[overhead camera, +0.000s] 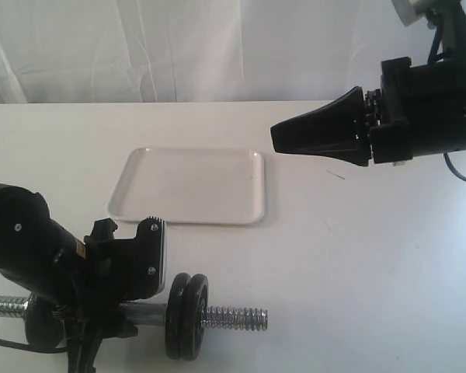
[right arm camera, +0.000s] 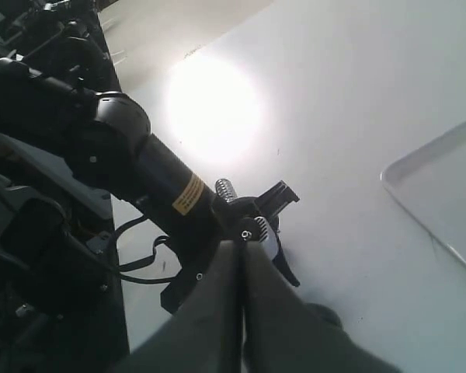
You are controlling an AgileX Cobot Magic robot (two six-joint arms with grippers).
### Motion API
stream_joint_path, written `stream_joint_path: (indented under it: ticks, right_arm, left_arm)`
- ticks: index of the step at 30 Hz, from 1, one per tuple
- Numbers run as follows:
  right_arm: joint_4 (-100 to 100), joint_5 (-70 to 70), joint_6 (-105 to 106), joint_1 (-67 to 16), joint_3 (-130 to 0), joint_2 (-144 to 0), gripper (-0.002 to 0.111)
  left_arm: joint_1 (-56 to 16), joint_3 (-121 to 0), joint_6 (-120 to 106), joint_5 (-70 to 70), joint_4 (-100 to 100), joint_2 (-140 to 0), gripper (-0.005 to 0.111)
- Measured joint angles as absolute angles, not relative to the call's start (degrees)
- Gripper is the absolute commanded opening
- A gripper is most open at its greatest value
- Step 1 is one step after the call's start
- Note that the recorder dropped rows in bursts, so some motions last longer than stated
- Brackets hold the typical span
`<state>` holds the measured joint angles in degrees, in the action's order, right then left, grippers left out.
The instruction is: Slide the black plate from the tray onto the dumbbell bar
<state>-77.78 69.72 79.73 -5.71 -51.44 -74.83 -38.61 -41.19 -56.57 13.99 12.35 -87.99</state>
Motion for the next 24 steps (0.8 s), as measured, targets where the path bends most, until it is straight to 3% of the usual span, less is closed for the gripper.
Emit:
stream_joint_path:
  ticks: [11, 13, 18, 24]
  right_arm:
    - [-77.8, 69.7, 79.5, -5.7, -51.4, -74.8, 0.000]
    - [-77.8, 69.7, 79.5, -5.7, -51.4, -74.8, 0.000]
    - [-77.8, 69.7, 79.5, -5.7, -51.4, -74.8, 0.000]
    - [-78.1, 69.7, 79.5, -5.7, -51.4, -74.8, 0.000]
  left_arm:
    - [-38.6, -41.2, -56.4, 14.5, 12.4, -90.5, 0.044]
    - [-38.6, -41.2, -56.4, 14.5, 12.4, -90.7, 0.037]
    - [-38.6, -41.3, -56.7, 14.1, 11.6, -90.7, 0.003]
    - [-38.6, -43.0, -56.0, 16.5, 11.6, -91.3, 0.000]
